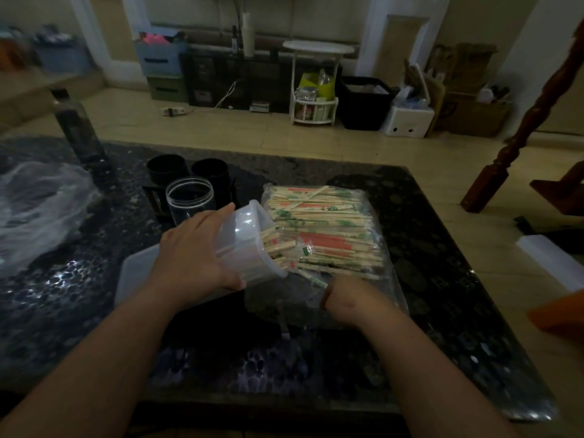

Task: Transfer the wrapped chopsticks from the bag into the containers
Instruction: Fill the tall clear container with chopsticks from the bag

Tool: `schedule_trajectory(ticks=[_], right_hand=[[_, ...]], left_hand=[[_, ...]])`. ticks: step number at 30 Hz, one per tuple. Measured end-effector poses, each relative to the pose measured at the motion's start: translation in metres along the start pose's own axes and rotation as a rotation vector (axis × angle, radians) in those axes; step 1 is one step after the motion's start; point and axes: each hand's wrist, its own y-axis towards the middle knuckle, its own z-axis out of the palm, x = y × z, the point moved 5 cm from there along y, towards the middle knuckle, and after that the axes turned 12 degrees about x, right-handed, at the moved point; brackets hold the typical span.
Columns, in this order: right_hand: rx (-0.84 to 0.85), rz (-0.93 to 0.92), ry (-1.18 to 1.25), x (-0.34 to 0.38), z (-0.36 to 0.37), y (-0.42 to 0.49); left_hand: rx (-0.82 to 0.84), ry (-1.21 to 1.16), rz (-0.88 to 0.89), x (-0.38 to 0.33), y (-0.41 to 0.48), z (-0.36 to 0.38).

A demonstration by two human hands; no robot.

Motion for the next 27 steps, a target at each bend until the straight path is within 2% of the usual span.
schedule_trajectory(ticks=[3,8,12,15,17,20,23,27], right_hand=[[0.058,-0.055,-0.035,0.008,0.009,0.005],[0.094,-0.201,0.080,0.022,0.022,0.011],[-0.075,-0.156,0.301,0.021,0.022,0.021],[-0.320,-0.242,0.591,0.020,0.012,0.021],[-0.412,-0.301,0.536,0.020,0.008,0.025],[-0.459,-0.298,0.356,0.016,0.006,0.032],[-0.508,-0.296,0.289,0.011,0.004,0.035],[-0.437,-0.234,0.171,0.012,0.006,0.035]], left_hand=[[0.004,0.004,-0.005,0.000,0.000,0.000],[-0.012,-0.005,-0.011,0.000,0.001,0.000],[0.002,0.002,-0.012,0.002,0.004,0.001],[0.013,0.022,-0.014,0.002,0.006,0.002],[0.019,0.017,-0.013,0.003,0.006,0.003],[0.023,0.003,-0.005,0.004,0.005,0.003],[0.034,-0.012,-0.007,0.006,0.005,0.002],[0.040,-0.025,-0.019,0.009,0.005,0.001]])
